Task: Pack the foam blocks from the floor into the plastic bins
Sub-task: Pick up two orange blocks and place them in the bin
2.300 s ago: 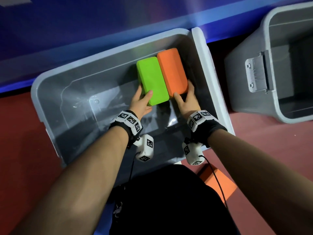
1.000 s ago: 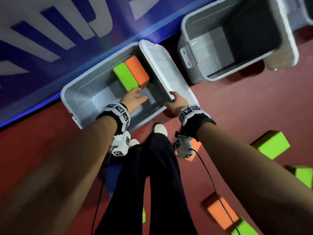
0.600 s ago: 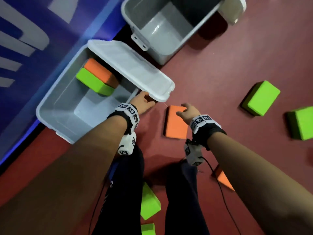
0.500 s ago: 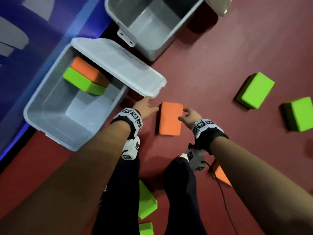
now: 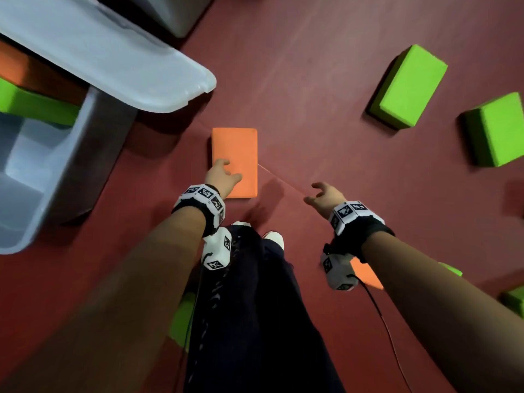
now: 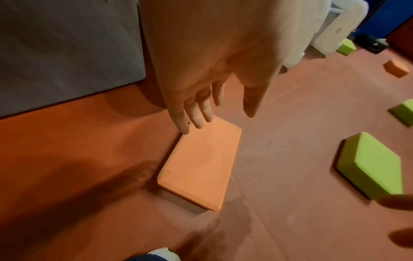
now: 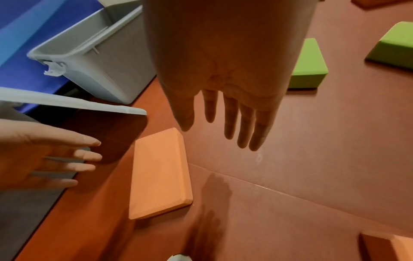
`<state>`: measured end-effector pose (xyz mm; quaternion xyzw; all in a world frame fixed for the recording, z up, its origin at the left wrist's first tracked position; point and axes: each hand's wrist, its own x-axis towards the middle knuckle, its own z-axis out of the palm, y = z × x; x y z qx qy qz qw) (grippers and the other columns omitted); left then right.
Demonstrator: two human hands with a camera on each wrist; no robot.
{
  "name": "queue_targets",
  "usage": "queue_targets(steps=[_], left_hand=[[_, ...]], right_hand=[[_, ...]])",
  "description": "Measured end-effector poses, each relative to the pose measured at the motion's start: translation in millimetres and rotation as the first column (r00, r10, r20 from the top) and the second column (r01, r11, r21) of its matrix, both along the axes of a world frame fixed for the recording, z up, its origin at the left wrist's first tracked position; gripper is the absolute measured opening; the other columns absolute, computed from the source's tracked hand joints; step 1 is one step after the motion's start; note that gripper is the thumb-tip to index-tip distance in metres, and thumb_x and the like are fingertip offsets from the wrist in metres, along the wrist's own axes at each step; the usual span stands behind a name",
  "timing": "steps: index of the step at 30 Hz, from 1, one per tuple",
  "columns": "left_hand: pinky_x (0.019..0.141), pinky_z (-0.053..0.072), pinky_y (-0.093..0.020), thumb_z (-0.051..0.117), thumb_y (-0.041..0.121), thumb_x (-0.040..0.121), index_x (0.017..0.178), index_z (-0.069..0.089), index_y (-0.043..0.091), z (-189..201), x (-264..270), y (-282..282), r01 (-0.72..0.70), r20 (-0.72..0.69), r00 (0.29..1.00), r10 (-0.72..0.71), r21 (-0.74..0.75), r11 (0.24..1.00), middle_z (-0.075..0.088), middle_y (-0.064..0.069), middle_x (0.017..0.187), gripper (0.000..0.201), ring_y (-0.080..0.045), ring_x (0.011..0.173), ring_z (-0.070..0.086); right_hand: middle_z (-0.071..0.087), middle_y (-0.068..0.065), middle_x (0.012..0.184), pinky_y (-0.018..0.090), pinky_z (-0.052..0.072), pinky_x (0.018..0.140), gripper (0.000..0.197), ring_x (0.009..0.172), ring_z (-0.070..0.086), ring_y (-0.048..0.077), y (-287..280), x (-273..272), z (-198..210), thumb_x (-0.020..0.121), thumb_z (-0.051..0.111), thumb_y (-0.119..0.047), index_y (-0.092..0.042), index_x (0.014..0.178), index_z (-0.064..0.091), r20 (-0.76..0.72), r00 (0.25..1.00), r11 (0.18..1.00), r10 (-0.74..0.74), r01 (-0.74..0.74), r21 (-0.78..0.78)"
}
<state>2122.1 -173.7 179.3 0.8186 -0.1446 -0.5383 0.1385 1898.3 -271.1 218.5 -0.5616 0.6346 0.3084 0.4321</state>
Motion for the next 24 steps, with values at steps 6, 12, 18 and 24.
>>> queue_targets(steps=[6,12,18,24], left_hand=[[0.106,0.038,-0.043,0.069,0.024,0.083,0.139,0.038,0.006,-112,18,16,-0.049,0.133,0.99,0.041,0.059,0.997,0.048,-0.018,0.135,0.066,-0.033,0.125,0.046],[0.109,0.033,-0.042,0.071,0.033,0.083,0.146,0.025,0.004,-202,40,28,-0.056,0.225,0.974,0.027,0.123,0.991,0.039,-0.021,0.144,0.083,-0.037,0.132,0.039],[0.097,0.041,-0.032,0.077,0.02,0.079,0.139,0.034,0.002,-249,28,41,-0.312,0.053,0.949,0.31,0.057,0.948,0.052,-0.014,0.133,0.075,-0.029,0.119,0.053],[0.105,0.043,-0.042,0.093,0.055,0.023,0.132,0.044,0.011,-280,13,49,-0.273,-0.118,0.952,0.281,0.075,0.959,0.062,-0.002,0.124,0.127,-0.019,0.113,0.059]], right_hand=[[0.056,0.011,0.13,0.03,0.042,0.096,0.052,0.118,0.054,0.029,-5,11,-103,0.09,0.059,-0.03,-0.02,0.138,0.043,0.043,0.998,0.999,0.042,-0.041,-0.023],[0.057,0.009,0.129,0.023,0.04,0.092,0.051,0.117,0.054,0.026,-28,16,-187,0.088,0.061,-0.03,-0.024,0.136,0.046,0.071,0.998,0.998,0.002,0.003,-0.066],[0.055,0.01,0.132,0.023,0.04,0.093,0.052,0.118,0.054,0.026,-10,-5,-230,0.089,0.061,-0.03,-0.025,0.138,0.045,0.09,0.995,0.999,-0.039,0.041,-0.016],[0.058,0.01,0.127,0.023,0.04,0.09,0.052,0.113,0.056,0.026,7,-37,-239,0.088,0.061,-0.03,-0.025,0.137,0.045,0.106,0.978,0.983,-0.182,0.184,-0.008]])
